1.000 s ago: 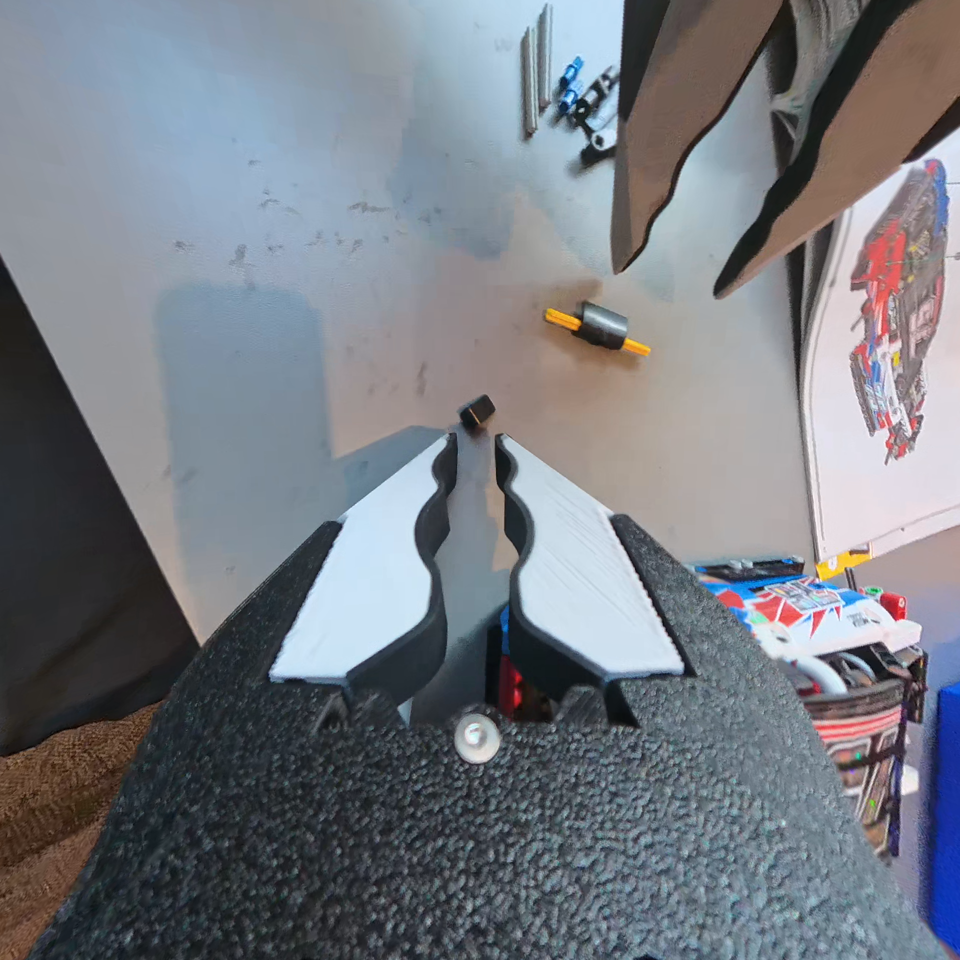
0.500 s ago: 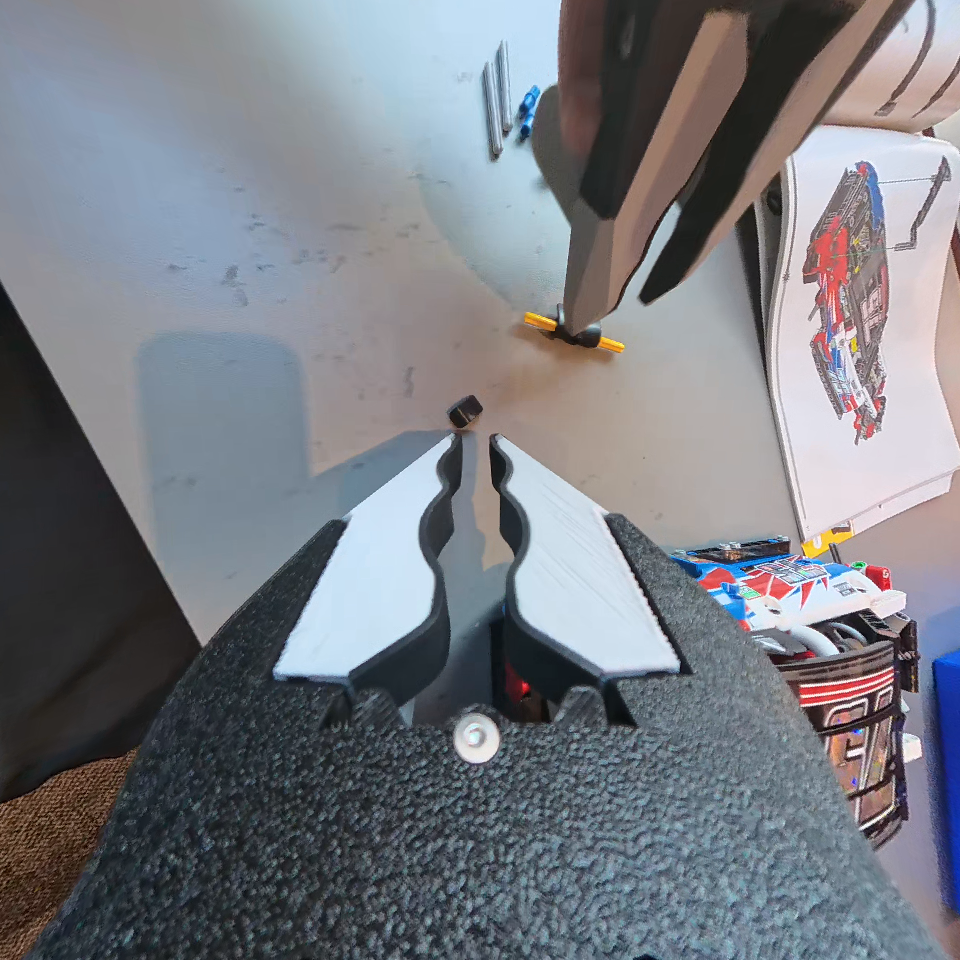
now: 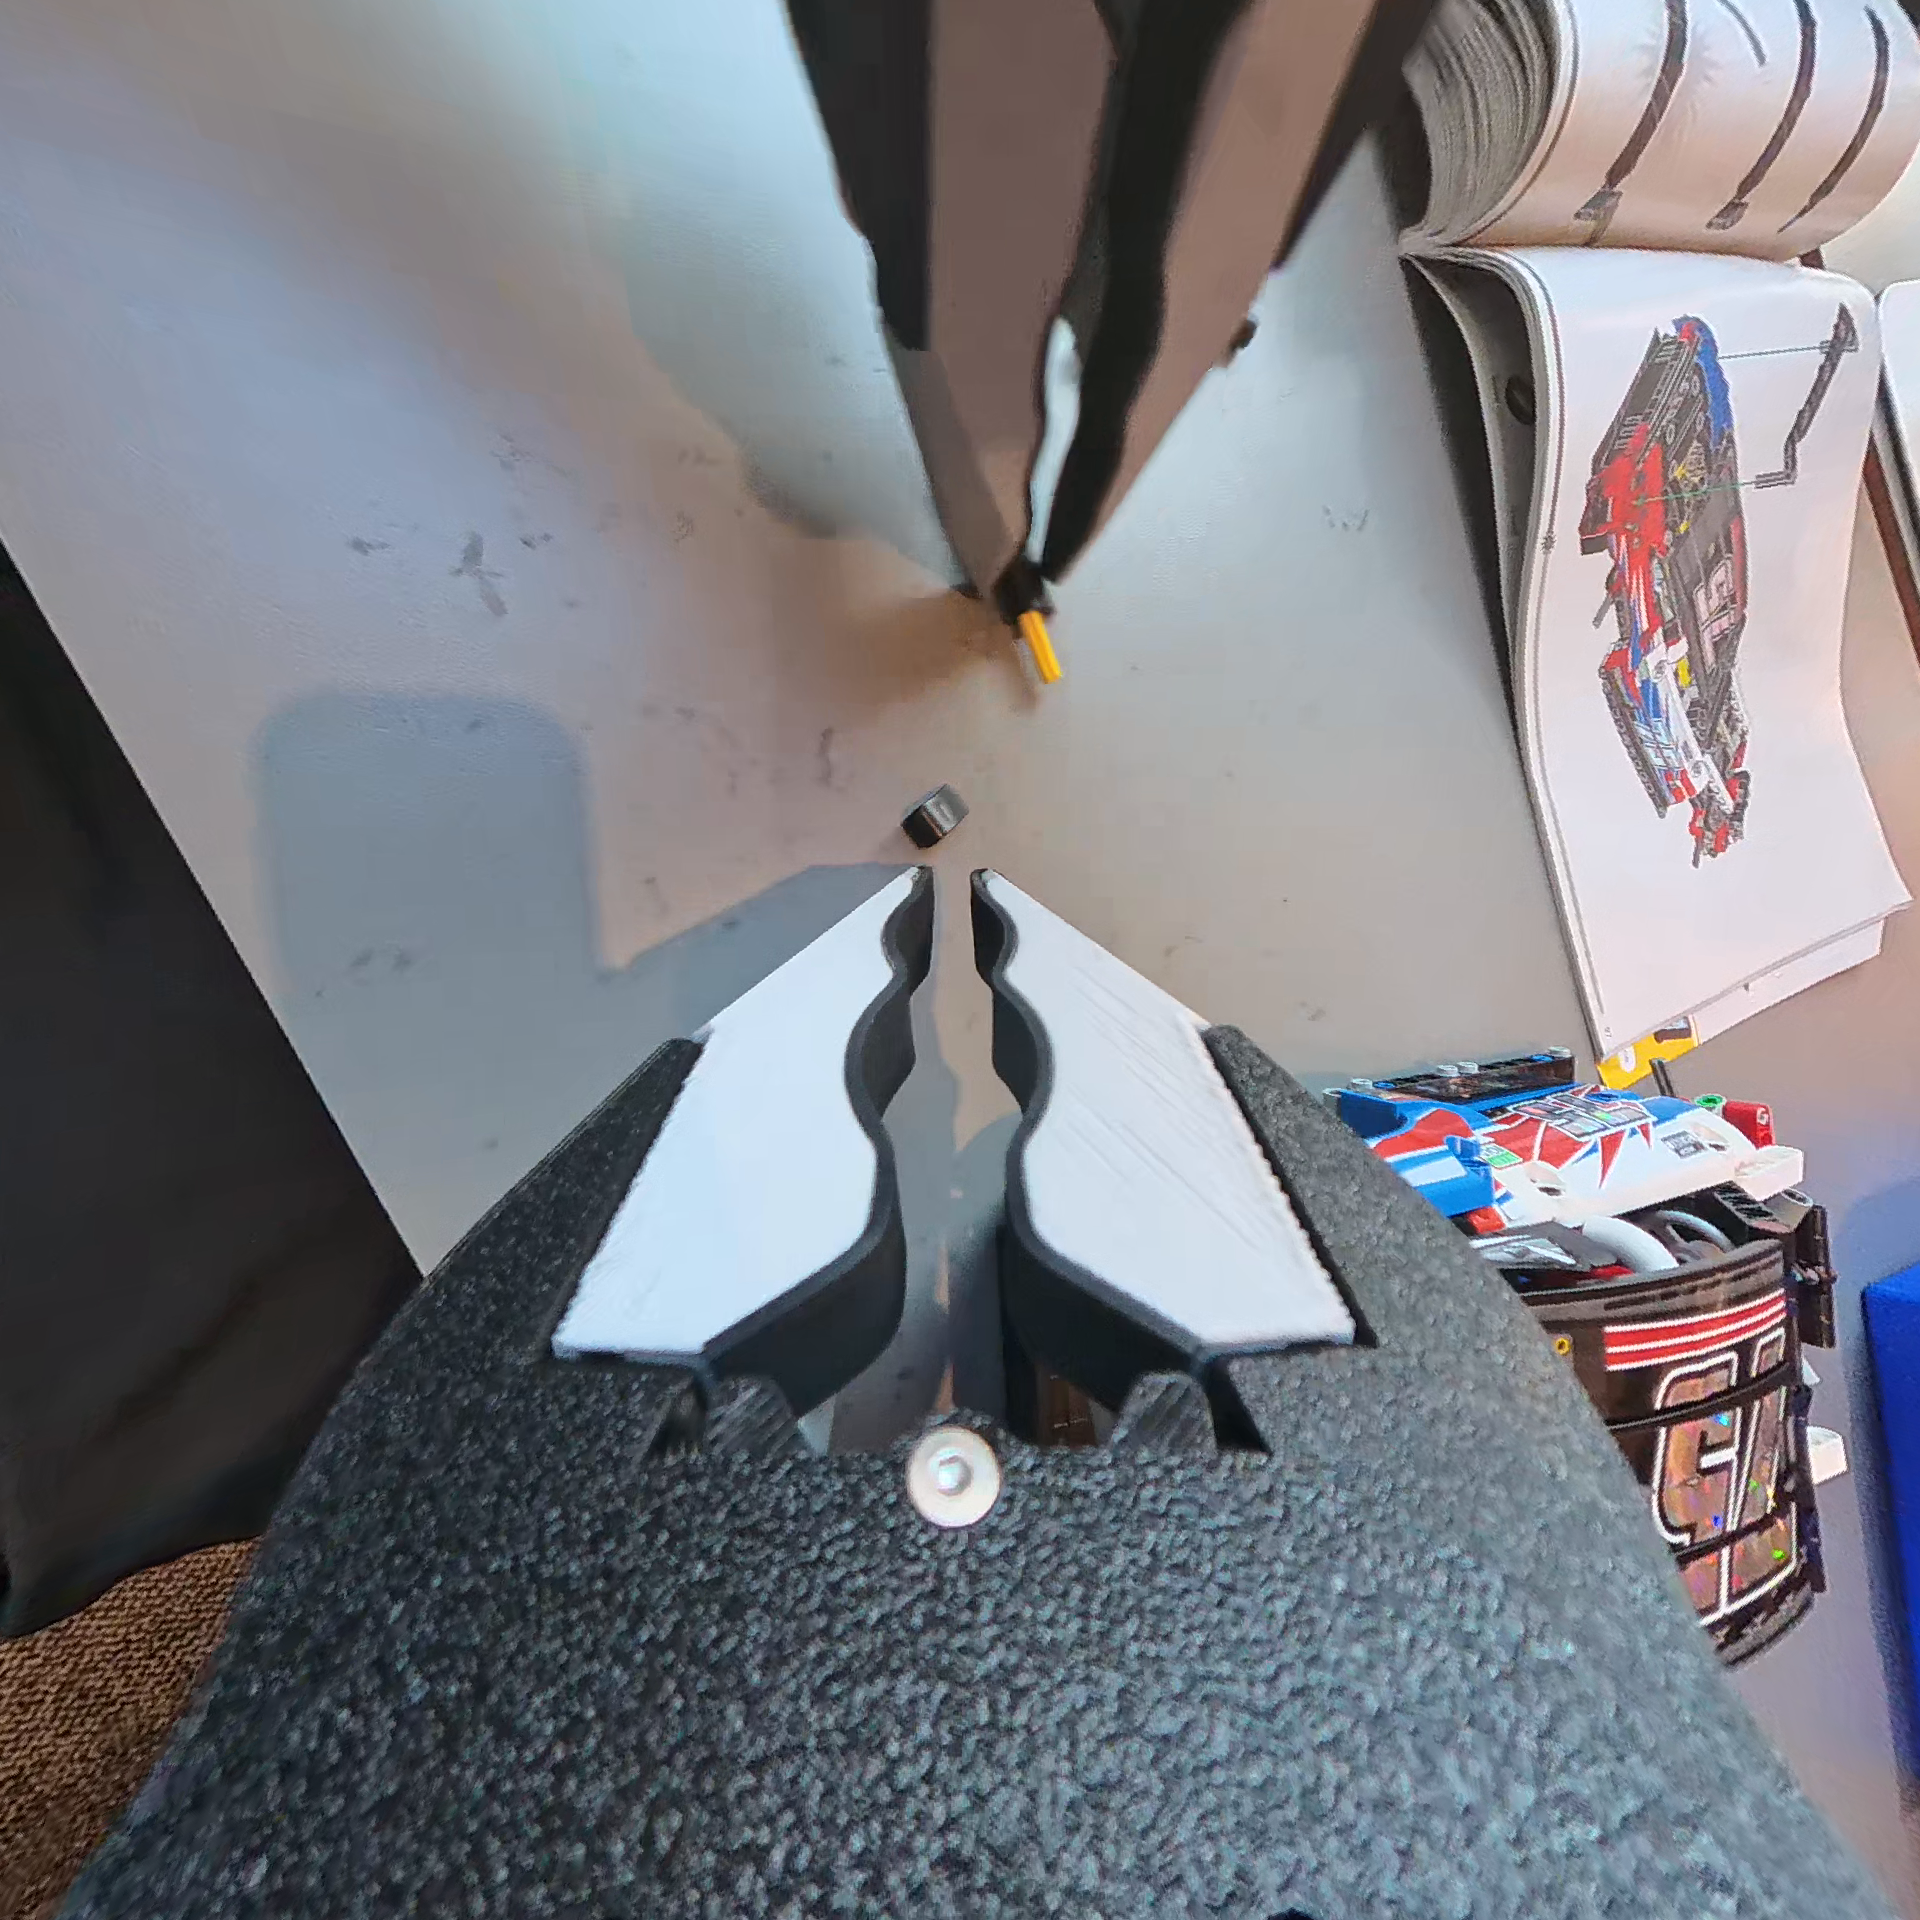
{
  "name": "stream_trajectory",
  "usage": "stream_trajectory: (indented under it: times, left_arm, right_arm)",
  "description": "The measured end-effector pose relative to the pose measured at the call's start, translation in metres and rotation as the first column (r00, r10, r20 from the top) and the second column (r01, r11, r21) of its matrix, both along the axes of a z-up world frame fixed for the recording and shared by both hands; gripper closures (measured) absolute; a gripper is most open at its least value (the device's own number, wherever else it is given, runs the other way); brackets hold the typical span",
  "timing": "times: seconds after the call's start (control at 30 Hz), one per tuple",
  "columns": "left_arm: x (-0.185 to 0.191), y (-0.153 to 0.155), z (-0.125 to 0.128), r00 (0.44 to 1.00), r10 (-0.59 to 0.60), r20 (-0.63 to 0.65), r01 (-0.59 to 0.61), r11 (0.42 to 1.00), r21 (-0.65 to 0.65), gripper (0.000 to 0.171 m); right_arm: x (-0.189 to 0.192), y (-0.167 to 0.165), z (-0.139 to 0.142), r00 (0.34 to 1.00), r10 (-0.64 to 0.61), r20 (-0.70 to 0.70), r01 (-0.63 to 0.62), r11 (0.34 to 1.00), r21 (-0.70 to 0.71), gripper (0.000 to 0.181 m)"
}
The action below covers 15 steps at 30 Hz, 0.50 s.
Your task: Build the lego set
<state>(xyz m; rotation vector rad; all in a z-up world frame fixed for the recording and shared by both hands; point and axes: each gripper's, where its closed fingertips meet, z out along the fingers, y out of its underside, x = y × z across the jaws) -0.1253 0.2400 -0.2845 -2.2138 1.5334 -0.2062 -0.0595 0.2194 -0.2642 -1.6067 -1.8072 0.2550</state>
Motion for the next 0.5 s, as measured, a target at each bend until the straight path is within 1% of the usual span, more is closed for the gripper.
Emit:
stream_trajectory:
  times: [0.2, 0.4, 0.5]
  left_arm:
    - [-0.001, -0.021, 0.001, 0.998, -0.047, 0.051, 0.044, 0.998, 0.046, 0.162]
    - [-0.003, -0.029, 0.002, 0.992, -0.091, 0.083, 0.084, 0.993, 0.077, 0.162]
    - [-0.002, -0.034, 0.007, 0.987, -0.101, 0.124, 0.090, 0.992, 0.090, 0.156]
  right_arm:
    - [-0.002, 0.005, -0.004, 1.000, -0.026, 0.012, 0.026, 1.000, -0.005, 0.175]
    - [0.001, 0.009, -0.004, 1.000, -0.018, 0.019, 0.018, 1.000, -0.017, 0.175]
    - [-0.001, 0.009, -0.005, 1.000, -0.008, 0.024, 0.008, 1.000, -0.021, 0.175]
